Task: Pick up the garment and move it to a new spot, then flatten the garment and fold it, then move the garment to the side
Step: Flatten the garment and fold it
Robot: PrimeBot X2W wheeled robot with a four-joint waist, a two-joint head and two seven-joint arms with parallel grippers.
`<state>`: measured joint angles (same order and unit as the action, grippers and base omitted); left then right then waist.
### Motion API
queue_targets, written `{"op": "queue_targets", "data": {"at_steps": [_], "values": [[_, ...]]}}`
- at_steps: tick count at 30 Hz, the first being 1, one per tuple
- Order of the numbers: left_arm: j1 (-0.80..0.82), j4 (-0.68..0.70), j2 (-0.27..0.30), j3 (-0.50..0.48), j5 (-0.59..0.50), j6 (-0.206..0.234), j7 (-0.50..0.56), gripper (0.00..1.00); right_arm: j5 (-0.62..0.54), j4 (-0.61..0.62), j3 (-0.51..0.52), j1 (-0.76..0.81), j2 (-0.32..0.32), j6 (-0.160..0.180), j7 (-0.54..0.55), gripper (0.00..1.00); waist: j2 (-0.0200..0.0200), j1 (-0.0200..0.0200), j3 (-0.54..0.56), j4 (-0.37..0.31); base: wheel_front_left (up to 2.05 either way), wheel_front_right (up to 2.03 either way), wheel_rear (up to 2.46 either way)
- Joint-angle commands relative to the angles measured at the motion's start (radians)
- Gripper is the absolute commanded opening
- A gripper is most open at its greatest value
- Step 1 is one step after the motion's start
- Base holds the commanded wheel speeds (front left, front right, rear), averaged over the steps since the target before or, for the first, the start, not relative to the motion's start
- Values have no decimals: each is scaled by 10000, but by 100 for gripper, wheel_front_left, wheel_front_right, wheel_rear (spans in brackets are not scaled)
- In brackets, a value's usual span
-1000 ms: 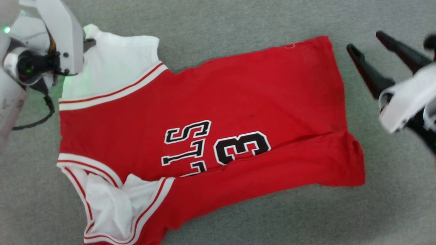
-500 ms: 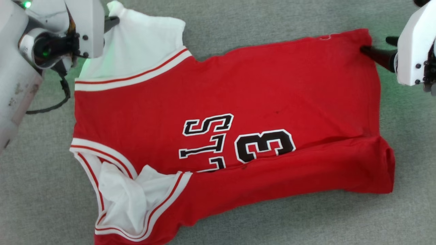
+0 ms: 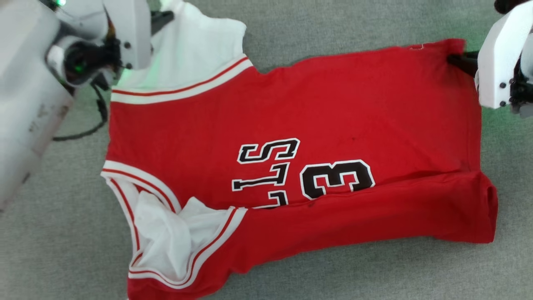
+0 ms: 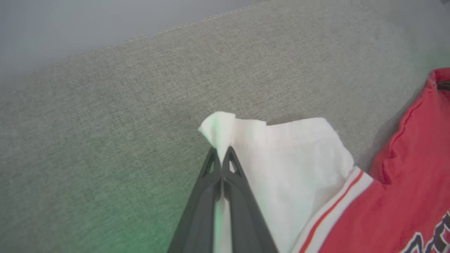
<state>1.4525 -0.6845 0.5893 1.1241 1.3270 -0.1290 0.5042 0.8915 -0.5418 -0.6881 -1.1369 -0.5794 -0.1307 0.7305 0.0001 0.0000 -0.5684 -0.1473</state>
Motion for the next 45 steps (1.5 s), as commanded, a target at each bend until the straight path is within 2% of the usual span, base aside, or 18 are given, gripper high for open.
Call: {"op": "queue_targets", "data": {"at_steps": [1,7,15,17,26,35,39,45], "values": [[-224,126,8,42,105,-25,-210,0,78,-102,-204,128,-80,1,-183,0,-1,0,311,172,0,0,0],[-824,1065,267,253,333,-25,-1415,0,688,146,-640,499,-600,1,-1000,0,-1,0,1184,567,0,0,0],[-2125,3500,1192,602,848,-25,-3245,0,1385,791,-1269,1558,-1491,1,-1790,0,-1,0,2398,1129,0,0,0],[-2318,3862,1328,654,913,-26,-3433,0,1481,919,-1324,1714,-1617,1,-1896,0,-1,0,2528,1195,0,0,0],[-4123,6549,2902,1200,672,-26,-5160,0,2074,2310,-1403,3538,-2995,1,-2731,0,-1,0,3326,1673,0,0,0],[-6049,8347,4320,1346,428,-26,-7011,0,2308,3579,-861,5425,-4014,1,-3284,0,-1,0,3446,1780,0,0,0],[-6736,8718,4554,1352,249,220,-7426,0,2293,3855,-430,6254,-4323,1,-3457,0,-1,0,3360,1847,0,0,0],[-7569,8478,4077,1367,8,423,-7620,0,2113,3789,239,7051,-4152,1,-3623,0,-1,0,3144,1945,0,0,0]]}}
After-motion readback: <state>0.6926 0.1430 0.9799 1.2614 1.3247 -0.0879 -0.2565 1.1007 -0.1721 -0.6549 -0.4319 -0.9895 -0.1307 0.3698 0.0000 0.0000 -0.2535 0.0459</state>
